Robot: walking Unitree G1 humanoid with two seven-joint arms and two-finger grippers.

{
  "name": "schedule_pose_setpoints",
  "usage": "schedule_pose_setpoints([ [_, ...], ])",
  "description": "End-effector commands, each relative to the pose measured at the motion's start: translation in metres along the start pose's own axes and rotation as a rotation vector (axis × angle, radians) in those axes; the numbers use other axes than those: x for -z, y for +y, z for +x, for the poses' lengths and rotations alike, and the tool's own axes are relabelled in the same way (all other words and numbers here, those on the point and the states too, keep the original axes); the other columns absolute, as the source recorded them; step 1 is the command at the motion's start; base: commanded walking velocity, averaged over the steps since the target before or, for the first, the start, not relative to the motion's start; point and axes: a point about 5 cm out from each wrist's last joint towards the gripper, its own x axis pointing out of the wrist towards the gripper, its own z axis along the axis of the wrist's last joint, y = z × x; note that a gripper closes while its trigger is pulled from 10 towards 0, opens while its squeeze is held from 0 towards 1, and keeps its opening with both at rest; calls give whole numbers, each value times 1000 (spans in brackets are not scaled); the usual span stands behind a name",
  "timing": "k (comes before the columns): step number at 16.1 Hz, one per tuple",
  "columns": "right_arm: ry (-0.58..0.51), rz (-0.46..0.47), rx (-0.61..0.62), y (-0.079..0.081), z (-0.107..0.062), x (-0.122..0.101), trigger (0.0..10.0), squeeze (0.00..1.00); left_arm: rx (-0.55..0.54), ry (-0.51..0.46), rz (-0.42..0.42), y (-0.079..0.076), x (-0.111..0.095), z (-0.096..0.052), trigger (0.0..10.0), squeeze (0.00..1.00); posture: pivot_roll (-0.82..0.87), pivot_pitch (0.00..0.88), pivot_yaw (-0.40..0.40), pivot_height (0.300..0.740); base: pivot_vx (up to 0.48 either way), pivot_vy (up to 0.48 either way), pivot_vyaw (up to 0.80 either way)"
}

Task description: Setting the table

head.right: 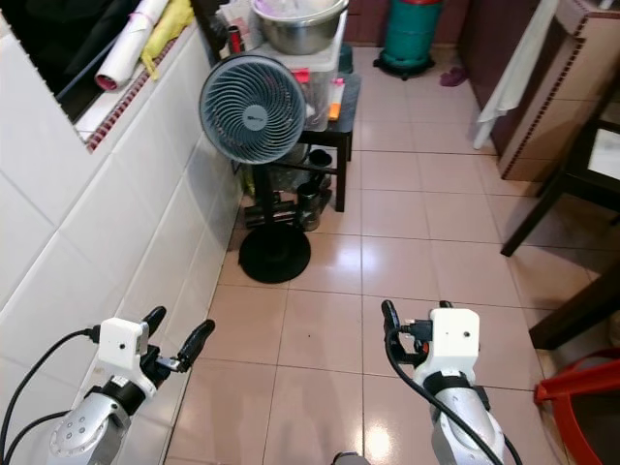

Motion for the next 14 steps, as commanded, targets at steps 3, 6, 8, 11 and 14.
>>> schedule_pose_setpoints([
  [3, -18, -4, -32, -1, -3, -10, 10000, 0, -3, -18, 5, -10, -10, -1, 10000, 0, -73, 106, 53, 740, 0, 0, 0],
  [6, -20, -3, -108, 12, -5, -18, 10000, 0, -26, -42, 53, -13, -23, 0, 10000, 0, -68, 100, 74, 740, 0, 0, 0],
  [8, -10, 16, -121, 15, -7, -18, 10000, 0, -48, -64, 87, -7, -25, 2, 10000, 0, -72, 99, 84, 740, 0, 0, 0],
  [11, -49, 8, -87, 13, -8, -26, 10000, 0, -164, -136, 103, 3, -31, -4, 10000, 0, -72, 92, 86, 740, 0, 0, 0],
  [14, -95, 34, -34, 13, -4, -35, 10000, 0, -224, -169, 61, 3, -39, -5, 10000, 0, -63, 93, 69, 740, 0, 0, 0],
])
